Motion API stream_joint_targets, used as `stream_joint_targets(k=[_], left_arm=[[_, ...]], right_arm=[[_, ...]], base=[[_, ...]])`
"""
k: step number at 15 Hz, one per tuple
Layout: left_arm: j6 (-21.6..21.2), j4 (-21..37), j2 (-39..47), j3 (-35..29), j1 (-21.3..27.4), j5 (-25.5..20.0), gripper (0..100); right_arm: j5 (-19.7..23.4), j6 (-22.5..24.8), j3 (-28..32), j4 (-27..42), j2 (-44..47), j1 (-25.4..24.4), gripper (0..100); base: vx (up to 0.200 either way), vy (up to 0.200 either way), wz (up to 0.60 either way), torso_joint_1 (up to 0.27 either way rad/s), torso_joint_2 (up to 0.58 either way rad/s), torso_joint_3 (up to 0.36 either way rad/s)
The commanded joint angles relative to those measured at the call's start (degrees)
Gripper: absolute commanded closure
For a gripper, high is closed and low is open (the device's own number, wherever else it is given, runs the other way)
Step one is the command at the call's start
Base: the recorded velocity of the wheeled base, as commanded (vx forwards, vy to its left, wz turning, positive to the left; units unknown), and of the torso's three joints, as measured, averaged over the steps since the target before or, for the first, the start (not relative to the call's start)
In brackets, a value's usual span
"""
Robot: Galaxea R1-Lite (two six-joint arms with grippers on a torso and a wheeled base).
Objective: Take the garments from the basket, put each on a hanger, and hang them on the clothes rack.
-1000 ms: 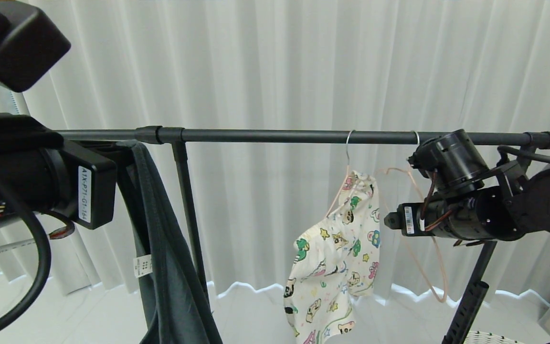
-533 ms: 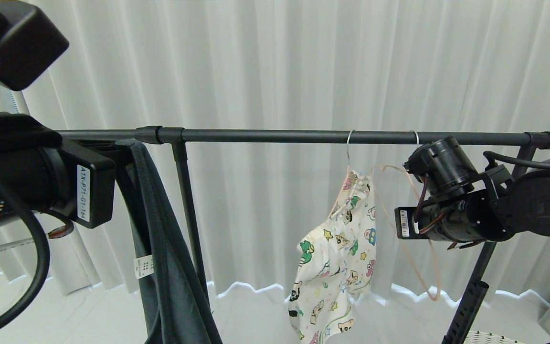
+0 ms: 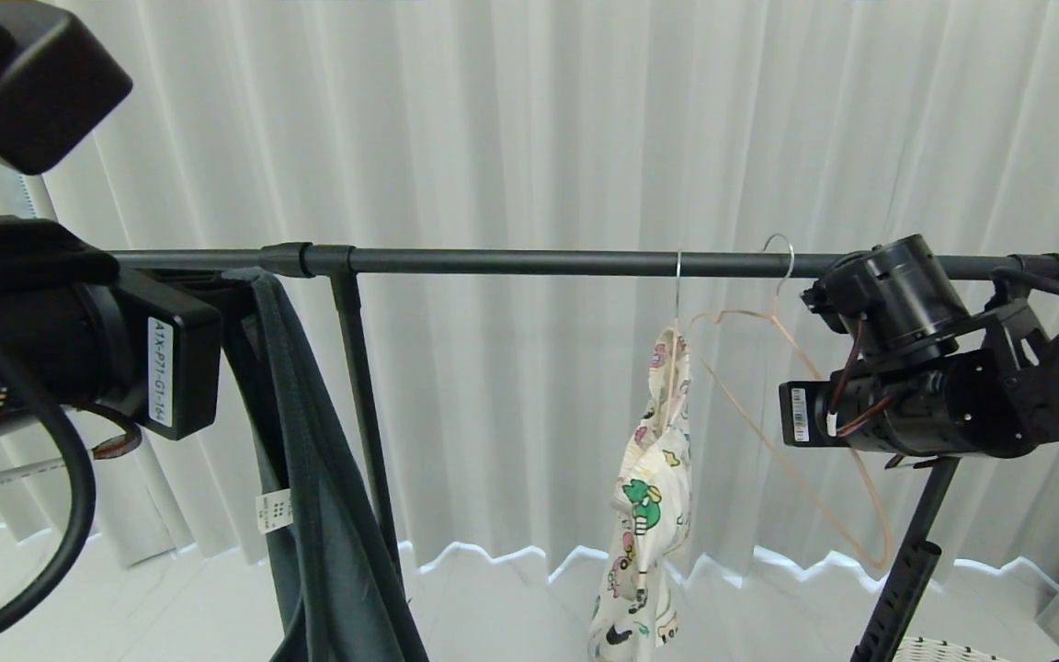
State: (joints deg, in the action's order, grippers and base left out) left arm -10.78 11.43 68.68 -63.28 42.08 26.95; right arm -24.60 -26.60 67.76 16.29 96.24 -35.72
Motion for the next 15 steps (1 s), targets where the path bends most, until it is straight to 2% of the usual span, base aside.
stream_joint_targets(k=[1, 4, 7, 11, 15], left_arm=[[0.1, -0.2, 0.0, 0.0, 0.0, 0.0, 100], [-0.1, -1.5, 0.0, 0.0, -0.1, 0.0, 100], [-0.2, -1.7, -0.1, -0.1, -0.1, 0.0, 100], [-0.5, -1.7, -0.4, 0.1, -0.1, 0.0, 100], [-0.6, -1.7, -0.3, 0.5, -0.1, 0.0, 100]], right_arm=[[-0.1, 0.6, -0.2, 0.0, -3.2, -0.1, 100], [-0.4, 2.3, -1.0, 0.2, -6.4, -0.1, 100], [-1.4, 5.2, -6.8, 0.0, -12.0, -0.4, 100], [-1.4, 7.6, -11.4, 0.1, -21.8, -0.9, 100], [-1.2, 12.0, -20.6, 0.5, -33.1, -0.9, 100]], base=[[0.0, 0.0, 0.0, 0.0, 0.0, 0.0], [0.0, 0.0, 0.0, 0.0, 0.0, 0.0], [0.0, 0.0, 0.0, 0.0, 0.0, 0.0], [0.0, 0.0, 0.0, 0.0, 0.0, 0.0], [0.0, 0.0, 0.0, 0.0, 0.0, 0.0]])
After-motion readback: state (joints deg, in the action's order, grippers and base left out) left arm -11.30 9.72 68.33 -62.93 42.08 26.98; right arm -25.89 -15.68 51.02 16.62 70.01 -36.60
